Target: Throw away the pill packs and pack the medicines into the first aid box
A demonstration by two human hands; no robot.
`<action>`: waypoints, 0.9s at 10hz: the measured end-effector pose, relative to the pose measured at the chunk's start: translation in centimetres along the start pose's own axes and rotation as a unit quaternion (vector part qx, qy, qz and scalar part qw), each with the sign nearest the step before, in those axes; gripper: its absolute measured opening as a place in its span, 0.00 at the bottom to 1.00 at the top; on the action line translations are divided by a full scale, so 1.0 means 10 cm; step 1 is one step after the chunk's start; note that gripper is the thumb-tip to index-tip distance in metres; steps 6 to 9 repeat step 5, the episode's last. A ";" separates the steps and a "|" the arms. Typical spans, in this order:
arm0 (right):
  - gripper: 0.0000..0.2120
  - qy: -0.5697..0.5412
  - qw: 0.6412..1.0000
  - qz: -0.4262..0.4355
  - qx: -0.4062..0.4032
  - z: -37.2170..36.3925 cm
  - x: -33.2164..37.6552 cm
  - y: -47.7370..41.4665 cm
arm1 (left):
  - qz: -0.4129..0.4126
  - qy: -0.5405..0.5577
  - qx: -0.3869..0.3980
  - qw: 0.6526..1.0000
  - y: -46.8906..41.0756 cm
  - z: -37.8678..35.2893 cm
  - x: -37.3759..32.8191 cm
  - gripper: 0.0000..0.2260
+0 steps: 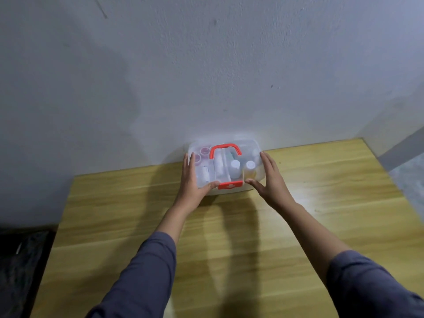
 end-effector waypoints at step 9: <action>0.34 0.071 0.991 -0.054 0.098 0.12 -0.29 0.41 | 0.062 -0.126 0.032 0.990 0.57 0.39 0.04 0.48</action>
Point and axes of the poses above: each hand's wrist, its own y-axis away from the middle knuckle, its own z-axis out of the back of the hand, x = y × z, the point moved 3 cm from there along -y, towards the middle knuckle, and after that the axes turned 8 degrees about -x, right-handed, at the moved point
